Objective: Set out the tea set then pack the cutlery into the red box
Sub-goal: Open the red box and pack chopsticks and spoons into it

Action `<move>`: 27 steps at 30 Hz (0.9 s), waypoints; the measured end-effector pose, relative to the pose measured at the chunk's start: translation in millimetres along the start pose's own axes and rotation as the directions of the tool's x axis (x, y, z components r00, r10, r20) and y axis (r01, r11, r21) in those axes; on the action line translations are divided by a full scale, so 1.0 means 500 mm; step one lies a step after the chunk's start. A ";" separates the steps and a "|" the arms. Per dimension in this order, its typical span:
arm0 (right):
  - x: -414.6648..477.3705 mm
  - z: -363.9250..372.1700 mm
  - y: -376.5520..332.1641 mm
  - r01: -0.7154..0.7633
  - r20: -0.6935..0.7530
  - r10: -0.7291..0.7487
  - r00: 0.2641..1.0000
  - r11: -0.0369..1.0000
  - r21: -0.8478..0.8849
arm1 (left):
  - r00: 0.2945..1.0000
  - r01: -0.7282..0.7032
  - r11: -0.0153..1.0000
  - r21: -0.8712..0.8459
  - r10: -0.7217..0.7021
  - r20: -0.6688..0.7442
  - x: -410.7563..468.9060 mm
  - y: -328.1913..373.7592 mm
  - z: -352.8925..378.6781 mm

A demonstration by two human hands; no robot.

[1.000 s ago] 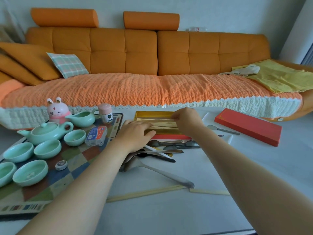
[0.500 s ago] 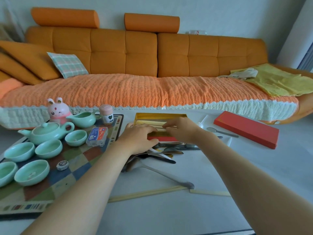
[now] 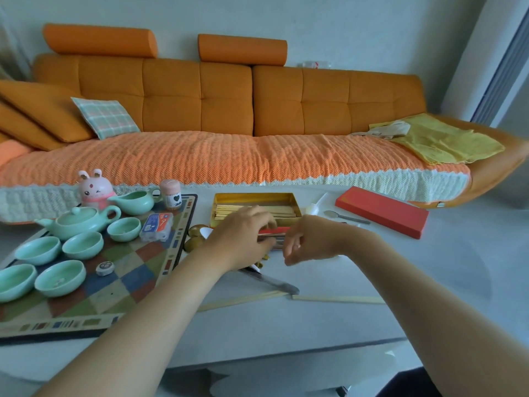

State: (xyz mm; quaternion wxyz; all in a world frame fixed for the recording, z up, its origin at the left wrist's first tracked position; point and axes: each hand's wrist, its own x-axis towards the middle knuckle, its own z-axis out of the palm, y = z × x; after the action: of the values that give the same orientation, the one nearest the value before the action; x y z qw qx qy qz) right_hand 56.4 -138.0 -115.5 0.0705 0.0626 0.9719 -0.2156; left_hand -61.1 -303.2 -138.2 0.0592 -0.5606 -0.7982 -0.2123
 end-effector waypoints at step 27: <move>-0.046 -0.017 0.071 -0.059 -0.245 0.128 0.961 0.962 0.267 | 0.996 0.087 0.972 -0.217 -0.087 0.011 0.019 0.008 0.009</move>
State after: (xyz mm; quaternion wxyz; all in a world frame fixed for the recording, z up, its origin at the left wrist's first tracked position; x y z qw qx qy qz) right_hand 83.6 -104.7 -118.5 -0.0563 0.1452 0.9324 -0.3262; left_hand -60.2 -291.7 -138.0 -0.0125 -0.5283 -0.7942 -0.3000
